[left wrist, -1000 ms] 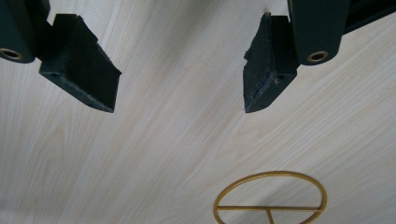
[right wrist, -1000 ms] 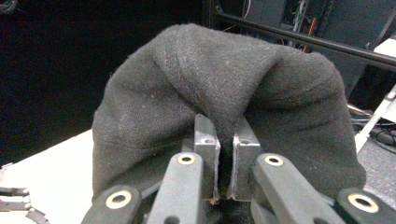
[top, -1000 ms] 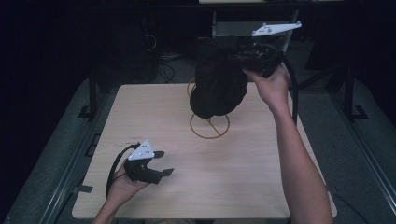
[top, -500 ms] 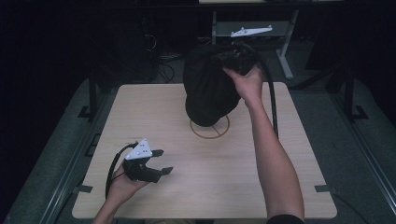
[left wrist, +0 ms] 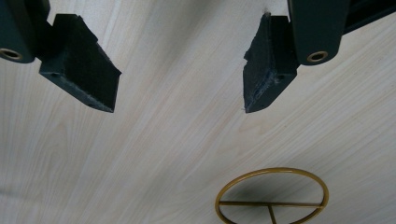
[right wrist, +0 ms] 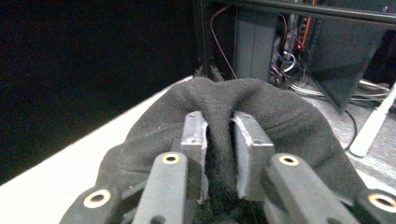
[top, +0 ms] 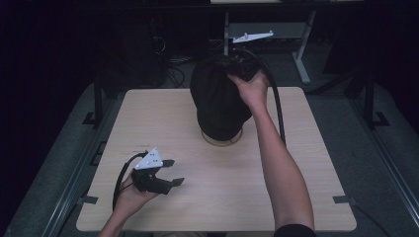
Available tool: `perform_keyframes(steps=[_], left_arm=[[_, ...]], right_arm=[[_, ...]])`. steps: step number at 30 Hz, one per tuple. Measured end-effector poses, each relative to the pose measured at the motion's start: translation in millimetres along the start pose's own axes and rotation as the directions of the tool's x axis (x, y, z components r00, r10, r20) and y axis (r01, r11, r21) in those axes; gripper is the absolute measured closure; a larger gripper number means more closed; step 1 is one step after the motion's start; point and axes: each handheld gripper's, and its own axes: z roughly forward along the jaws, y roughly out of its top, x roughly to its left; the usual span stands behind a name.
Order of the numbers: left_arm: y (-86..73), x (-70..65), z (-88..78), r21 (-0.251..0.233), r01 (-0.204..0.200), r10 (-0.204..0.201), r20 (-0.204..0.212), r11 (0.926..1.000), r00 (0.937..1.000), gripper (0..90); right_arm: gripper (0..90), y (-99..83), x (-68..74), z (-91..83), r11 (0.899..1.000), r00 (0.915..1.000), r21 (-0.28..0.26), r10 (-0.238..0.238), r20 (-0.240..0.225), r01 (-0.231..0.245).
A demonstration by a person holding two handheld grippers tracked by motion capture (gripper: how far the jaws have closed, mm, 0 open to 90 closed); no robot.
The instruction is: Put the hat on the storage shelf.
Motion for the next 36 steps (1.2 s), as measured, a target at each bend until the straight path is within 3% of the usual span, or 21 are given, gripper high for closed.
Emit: perform_keyframes(steps=[2,3,6,9,17,22,24,26,36], left_arm=[[-0.1,0.3,0.1,0.005,-0.001,0.001,0.000,1.0000,1.0000,26.4],[-0.1,-0.2,0.3,0.006,0.002,-0.002,0.000,1.0000,1.0000,26.3],[-0.2,-0.4,0.1,0.004,0.004,-0.004,-0.001,1.0000,1.0000,26.3],[-0.5,-0.2,-0.3,0.002,0.008,-0.008,0.000,1.0000,1.0000,26.3],[-0.8,0.8,-0.9,0.002,0.020,-0.020,-0.006,0.9998,0.9998,25.5],[-1.4,1.9,-1.9,-0.001,0.020,-0.020,-0.013,0.9998,0.9997,25.1],[-1.8,2.6,-2.8,-0.006,0.018,-0.018,-0.015,0.9998,0.9997,25.1],[-3.2,4.1,-3.6,-0.020,0.052,-0.052,-0.002,0.9984,0.9986,23.8],[-2.9,3.9,-3.4,-0.027,0.059,-0.059,-0.014,0.9979,0.9981,22.8]], right_arm=[[66.6,-0.5,1.7,3.0,1.000,0.9995,0.018,-0.025,0.020,0.025],[62.8,-1.0,5.5,7.7,0.997,0.9975,0.052,-0.063,0.033,0.061],[58.2,-1.8,9.4,13.1,0.992,0.9955,0.086,-0.090,0.030,0.087],[57.4,-2.2,12.2,14.9,0.989,0.9920,0.086,-0.123,0.031,0.120],[46.5,-2.8,8.1,8.1,0.994,0.9971,0.085,-0.076,0.007,0.075],[43.5,-3.8,7.4,1.6,0.995,0.9973,0.070,-0.074,0.008,0.073],[42.2,-5.3,4.9,-2.7,0.995,0.9977,0.068,-0.068,0.004,0.067],[40.5,-8.8,2.6,-10.3,0.997,0.9986,0.061,-0.053,-0.001,0.053],[35.2,-15.6,-3.1,-42.3,0.999,0.9991,0.031,-0.042,0.004,0.042]])
